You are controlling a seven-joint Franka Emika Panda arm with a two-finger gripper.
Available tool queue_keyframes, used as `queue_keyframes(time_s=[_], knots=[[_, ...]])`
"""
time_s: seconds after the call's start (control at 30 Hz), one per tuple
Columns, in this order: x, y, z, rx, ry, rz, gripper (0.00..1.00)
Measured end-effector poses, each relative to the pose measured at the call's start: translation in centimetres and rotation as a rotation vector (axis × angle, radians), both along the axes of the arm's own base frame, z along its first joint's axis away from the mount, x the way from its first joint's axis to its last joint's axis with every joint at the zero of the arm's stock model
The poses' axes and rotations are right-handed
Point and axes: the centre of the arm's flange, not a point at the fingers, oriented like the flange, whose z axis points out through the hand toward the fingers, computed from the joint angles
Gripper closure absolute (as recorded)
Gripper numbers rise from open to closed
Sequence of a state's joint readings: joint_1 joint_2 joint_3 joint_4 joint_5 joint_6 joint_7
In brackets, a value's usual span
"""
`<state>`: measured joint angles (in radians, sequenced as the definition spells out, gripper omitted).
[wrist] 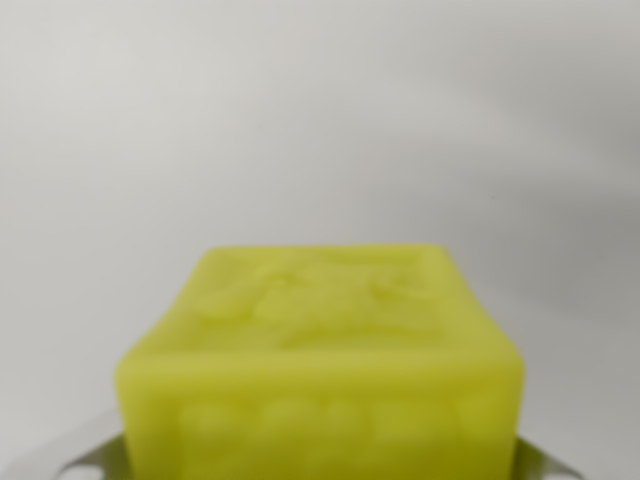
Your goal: Pick yellow cube
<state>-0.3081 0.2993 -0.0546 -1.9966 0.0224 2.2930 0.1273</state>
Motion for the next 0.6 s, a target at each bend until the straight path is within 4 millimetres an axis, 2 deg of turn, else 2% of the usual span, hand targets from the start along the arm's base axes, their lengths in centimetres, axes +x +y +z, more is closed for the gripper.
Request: queue_keyframes(time_s=[0.6], knots=[[0.0, 0.0, 3.0, 0.0, 0.0, 0.0, 1.0]])
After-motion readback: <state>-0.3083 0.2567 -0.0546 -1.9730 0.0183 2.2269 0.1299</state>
